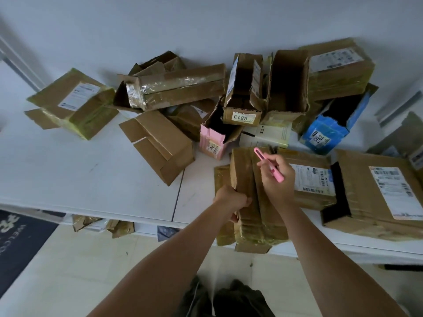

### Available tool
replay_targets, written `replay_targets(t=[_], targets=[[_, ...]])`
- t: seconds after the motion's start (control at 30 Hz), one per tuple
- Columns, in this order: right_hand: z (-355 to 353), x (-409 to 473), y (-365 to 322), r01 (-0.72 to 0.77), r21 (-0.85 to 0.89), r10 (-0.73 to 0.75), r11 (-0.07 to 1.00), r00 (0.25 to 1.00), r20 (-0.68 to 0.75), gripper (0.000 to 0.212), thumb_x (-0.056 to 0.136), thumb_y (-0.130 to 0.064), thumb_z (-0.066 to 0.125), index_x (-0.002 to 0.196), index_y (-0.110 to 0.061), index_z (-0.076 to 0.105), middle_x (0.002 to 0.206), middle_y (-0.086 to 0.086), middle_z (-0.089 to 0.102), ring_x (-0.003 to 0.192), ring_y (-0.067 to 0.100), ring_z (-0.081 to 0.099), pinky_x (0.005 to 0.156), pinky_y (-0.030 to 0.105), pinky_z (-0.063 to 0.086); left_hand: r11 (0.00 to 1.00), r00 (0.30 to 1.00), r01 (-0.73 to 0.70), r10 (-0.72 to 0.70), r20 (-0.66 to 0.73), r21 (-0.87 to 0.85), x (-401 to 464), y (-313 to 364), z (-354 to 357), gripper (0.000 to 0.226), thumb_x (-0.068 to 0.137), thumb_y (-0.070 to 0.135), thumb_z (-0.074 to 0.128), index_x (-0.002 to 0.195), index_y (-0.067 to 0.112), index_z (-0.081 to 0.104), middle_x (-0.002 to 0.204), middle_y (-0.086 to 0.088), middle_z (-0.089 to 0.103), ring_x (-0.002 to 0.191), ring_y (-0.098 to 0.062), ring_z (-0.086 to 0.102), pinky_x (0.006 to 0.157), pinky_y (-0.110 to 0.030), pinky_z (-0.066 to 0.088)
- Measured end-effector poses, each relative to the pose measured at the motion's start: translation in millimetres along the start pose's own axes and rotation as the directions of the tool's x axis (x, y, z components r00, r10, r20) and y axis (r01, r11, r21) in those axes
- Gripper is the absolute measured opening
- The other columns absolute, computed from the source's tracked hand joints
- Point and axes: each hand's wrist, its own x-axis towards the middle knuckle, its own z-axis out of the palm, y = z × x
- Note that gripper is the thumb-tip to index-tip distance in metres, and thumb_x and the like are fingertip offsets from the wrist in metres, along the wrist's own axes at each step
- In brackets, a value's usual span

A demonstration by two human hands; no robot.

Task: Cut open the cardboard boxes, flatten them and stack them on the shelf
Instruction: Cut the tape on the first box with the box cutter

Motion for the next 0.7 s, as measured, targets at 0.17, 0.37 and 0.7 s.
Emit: replay_targets(t=[0.17,0.37,0.7], targets=[[11,6,-1,-0.012,0.022,0.013,1.000,0.998,-0.066,0.015,0.088,0.009,0.062,0.103,0.011,0.062,0.087,0.020,0.067,0.074,0.032,0.066,0.062,0.040,0.056,1.000,1.000,0.018,-0.018,-0.009,0.007,1,-1,0,0.039,0.088,0.018,0.072,0.122,0.006,0.058,0.113,-0.013,0.065,0.097,-0.033,0.069,0.077,-0.046,0.062],[12,8,1,0.039,-0.029,-0.042,0.999,0.993,-0.113,0.008,0.086,0.009,0.064,0.093,0.009,0.062,0.081,0.020,0.066,0.068,0.031,0.065,0.057,0.036,0.055,1.000,1.000,0.017,-0.017,-0.013,-0.006,1,-1,0,0.039,0.087,0.018,0.073,0.122,0.007,0.057,0.114,-0.011,0.064,0.100,-0.033,0.067,0.075,-0.046,0.062],[13,8,-2,0.142,-0.141,-0.150,0.980,0.987,-0.050,0.008,0.081,0.011,0.066,0.083,0.010,0.058,0.070,0.020,0.061,0.058,0.026,0.056,0.053,0.023,0.041,1.000,0.999,-0.006,0.007,-0.035,0.024,0,-2,0,0.037,0.088,0.019,0.073,0.120,0.009,0.058,0.111,-0.011,0.065,0.091,-0.031,0.070,0.074,-0.043,0.062]])
